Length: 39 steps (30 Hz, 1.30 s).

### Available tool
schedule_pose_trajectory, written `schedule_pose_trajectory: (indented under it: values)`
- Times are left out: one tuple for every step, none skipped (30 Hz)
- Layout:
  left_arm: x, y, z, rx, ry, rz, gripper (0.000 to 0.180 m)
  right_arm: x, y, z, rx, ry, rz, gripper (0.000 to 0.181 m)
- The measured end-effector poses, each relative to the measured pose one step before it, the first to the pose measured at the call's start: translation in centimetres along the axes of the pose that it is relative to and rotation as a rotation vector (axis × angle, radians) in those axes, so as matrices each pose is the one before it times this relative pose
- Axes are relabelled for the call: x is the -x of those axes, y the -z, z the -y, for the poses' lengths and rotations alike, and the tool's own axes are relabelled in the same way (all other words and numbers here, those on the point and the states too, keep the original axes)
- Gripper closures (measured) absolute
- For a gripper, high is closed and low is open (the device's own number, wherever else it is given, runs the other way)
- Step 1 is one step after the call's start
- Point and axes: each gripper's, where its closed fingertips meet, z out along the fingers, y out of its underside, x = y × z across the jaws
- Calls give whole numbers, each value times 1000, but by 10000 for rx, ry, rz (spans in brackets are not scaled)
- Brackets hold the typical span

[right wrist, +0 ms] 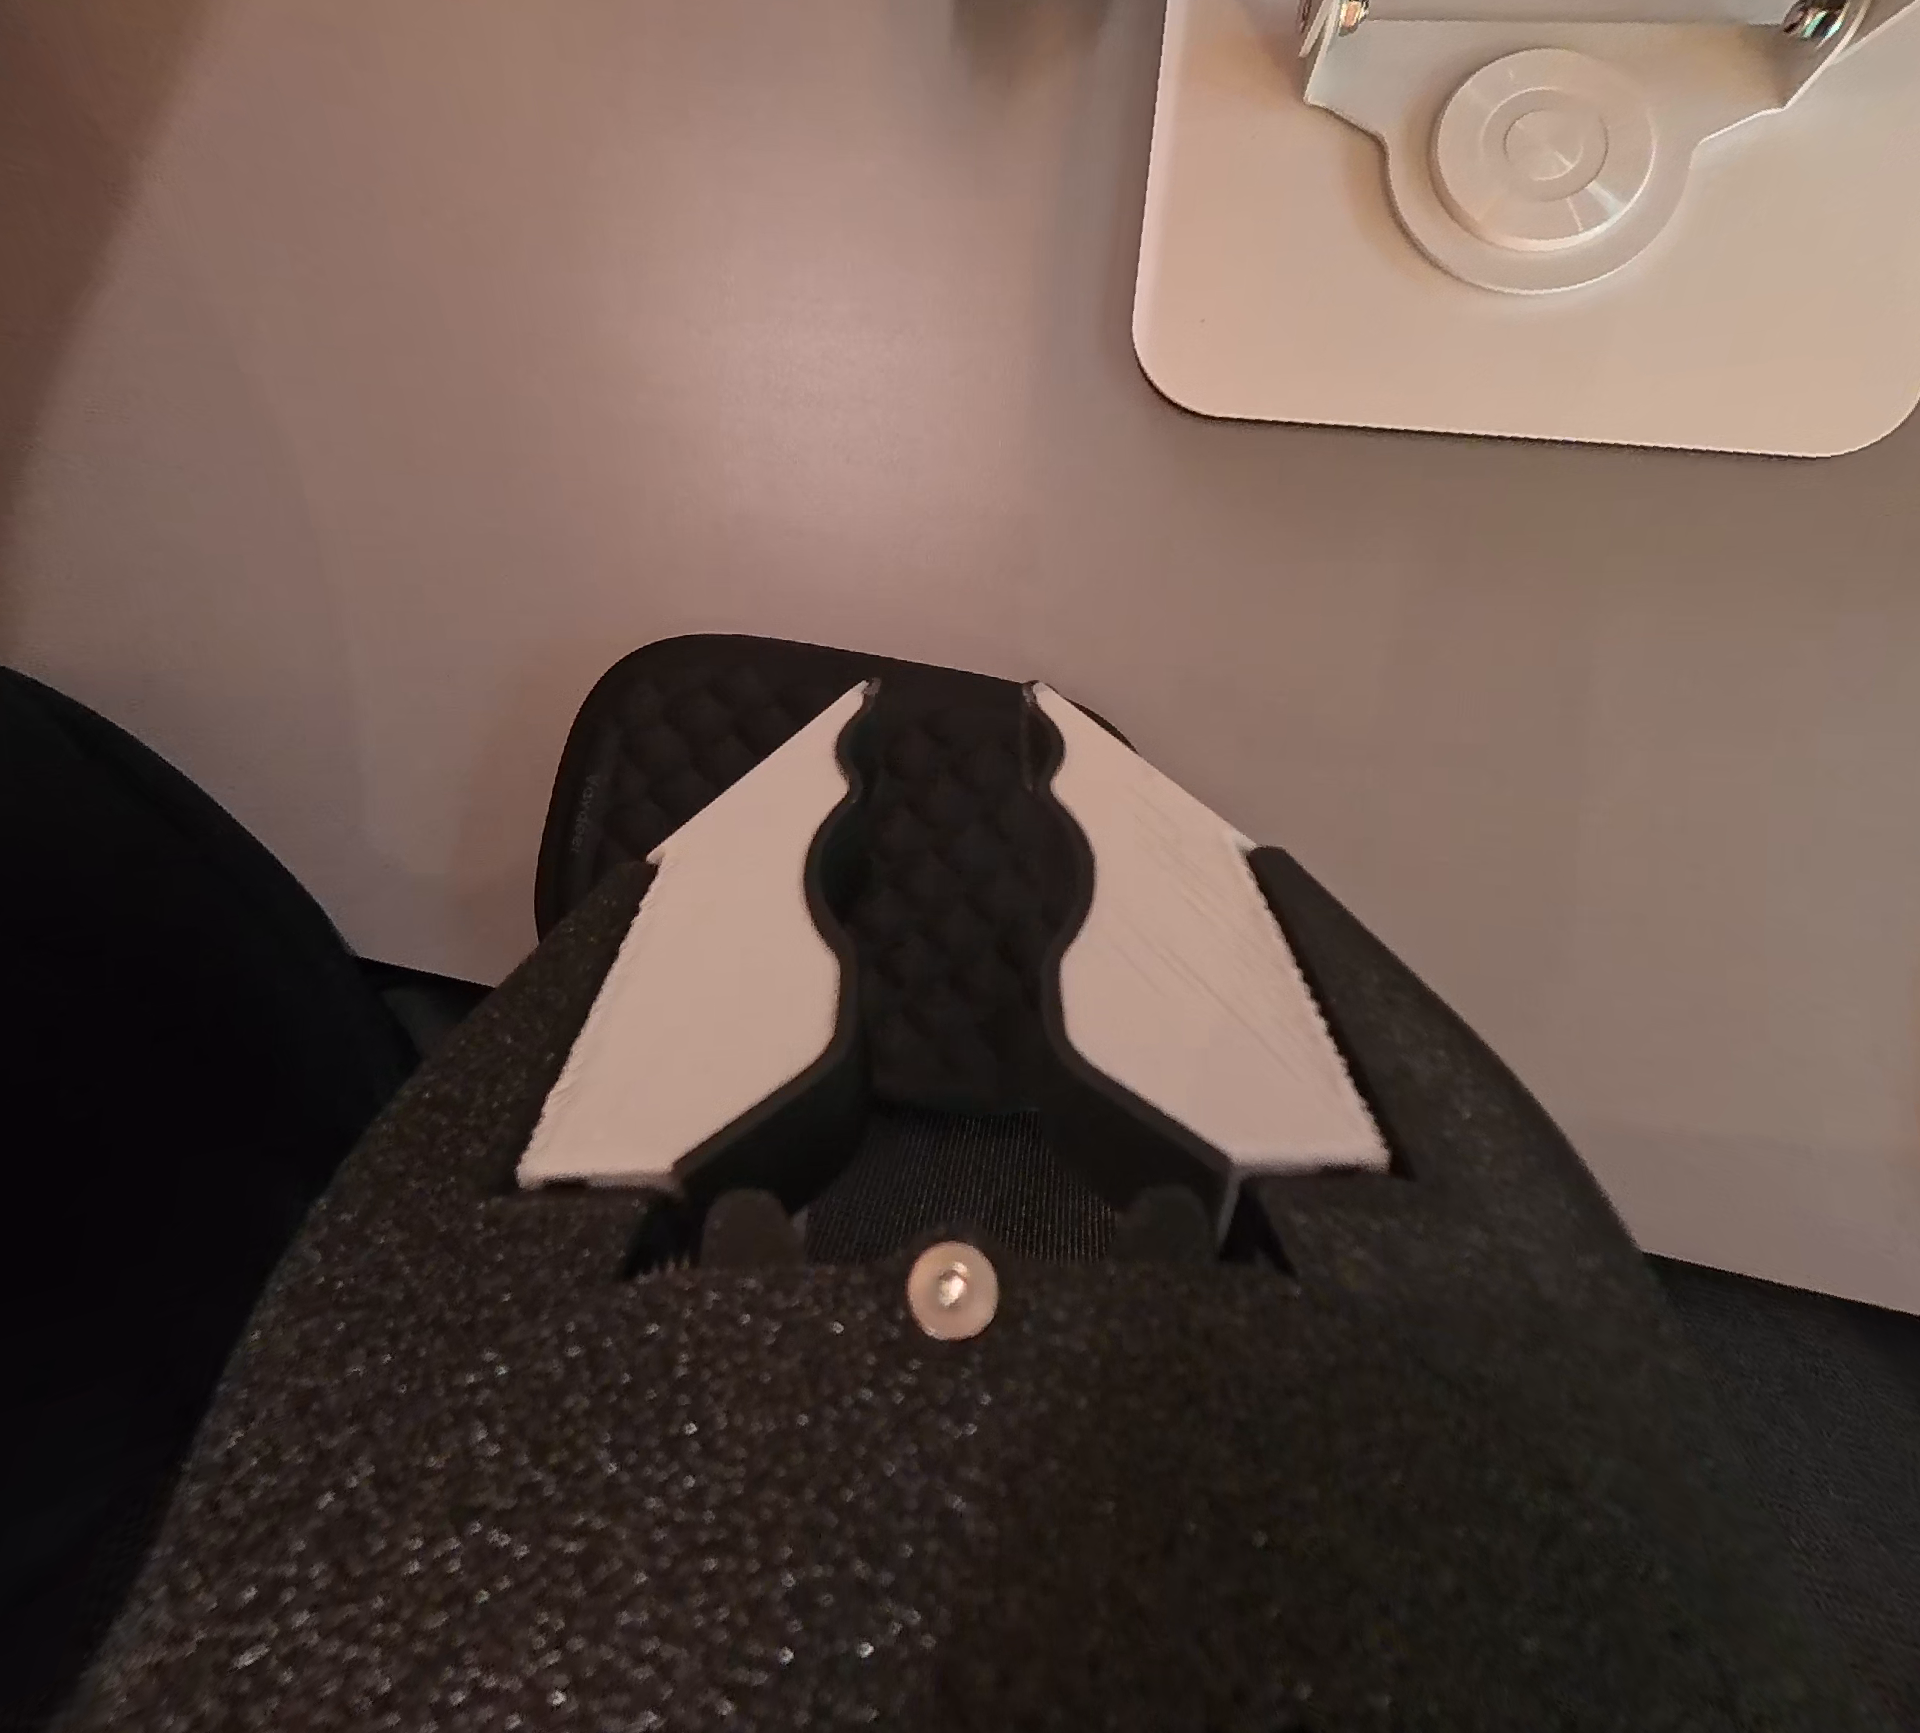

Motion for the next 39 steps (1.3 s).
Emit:
schedule_pose_trajectory:
  values:
    - [-41,170,105,-102,57,-25,83,-5,27,42,-25,-1,-7,156]
    - [-41,156,36,-45,63,4,83,-9,25,49,-27,-2,-1,156]
    - [-88,130,-8,-44,31,9,82,-2,19,39,-24,-2,5,157]
    - [-100,125,13,-91,19,38,82,19,9,28,-17,0,9,157]
    - [-71,152,-100,-54,65,74,80,12,-8,31,-10,8,9,157]
    - [-17,220,-156,-71,135,102,76,26,11,38,-15,16,9,157]
    - [-56,319,-134,-135,178,86,72,23,33,84,-35,24,4,157]
    - [-127,440,-99,-224,153,69,72,26,45,108,-48,26,3,157]
    - [-135,555,-57,-292,119,133,74,14,40,114,-47,24,-4,157]
    - [-143,639,-58,-294,160,184,75,-92,57,114,-52,28,-68,157]
    - [-231,695,-63,-280,212,170,74,-350,59,98,-12,44,-234,158]
    - [-226,723,-82,-229,269,232,74,-721,81,36,89,72,-465,158]
    - [-223,759,-209,-84,282,323,74,-1004,130,94,118,96,-657,158]
    - [-360,812,-212,-29,235,373,72,-1061,185,291,13,84,-693,157]
    - [-313,893,-185,-38,229,514,72,-914,145,469,-100,22,-578,157]
    - [-511,984,-161,-50,222,483,72,-695,90,438,-90,-15,-418,154]
    - [-909,1054,-36,-167,209,317,73,-396,9,390,-86,-30,-215,153]
    - [-1050,1089,93,-276,268,311,75,-162,-37,347,-104,-40,-77,153]
    - [-997,1115,82,-286,337,390,78,-40,-78,272,-103,-40,0,152]
    - [-1163,1077,63,-289,340,316,79,49,-99,216,-87,-31,45,152]
    - [-1476,1016,-15,-276,361,151,81,37,-107,155,-77,-24,44,150]
    - [-1631,877,-142,-258,370,85,83,-29,-81,158,-79,-19,-2,149]
    - [-1713,680,-323,-215,292,30,84,-15,-49,167,-93,2,6,148]
    - [-1689,484,-536,-138,214,25,84,106,-31,191,-107,20,93,147]
    - [-1451,281,-708,-76,197,118,85,167,-13,205,-114,10,138,147]
    - [-1268,95,-894,27,197,150,86,154,0,192,-118,-7,130,146]
    - [-1340,-70,-1008,119,160,-1,85,136,8,198,-117,0,120,145]
    - [-1324,-206,-978,120,176,-82,85,136,19,172,-104,19,103,144]
    - [-1200,-343,-942,104,198,-97,86,84,24,126,-86,31,67,144]
    - [-1141,-467,-976,147,193,-172,86,60,23,108,-77,30,48,144]
    - [-1086,-586,-935,181,170,-223,86,109,18,98,-75,17,76,144]
    - [-733,-677,-857,175,179,-87,86,141,-15,57,-53,-1,93,143]
    - [-361,-746,-782,172,229,75,89,119,-19,34,-36,-6,69,143]
    - [-96,-786,-733,193,247,176,98,94,-35,5,-28,-2,44,143]
    - [251,-830,-613,171,297,349,106,99,-48,-21,-12,1,37,143]
    - [290,-828,-402,100,350,319,110,82,-39,-41,5,11,23,143]
    - [127,-778,-143,4,336,106,113,80,-25,-66,7,25,14,143]
    - [290,-744,62,-70,360,86,117,85,-21,-81,19,14,21,142]
    - [508,-738,271,-68,367,93,122,92,31,-94,23,-16,32,142]
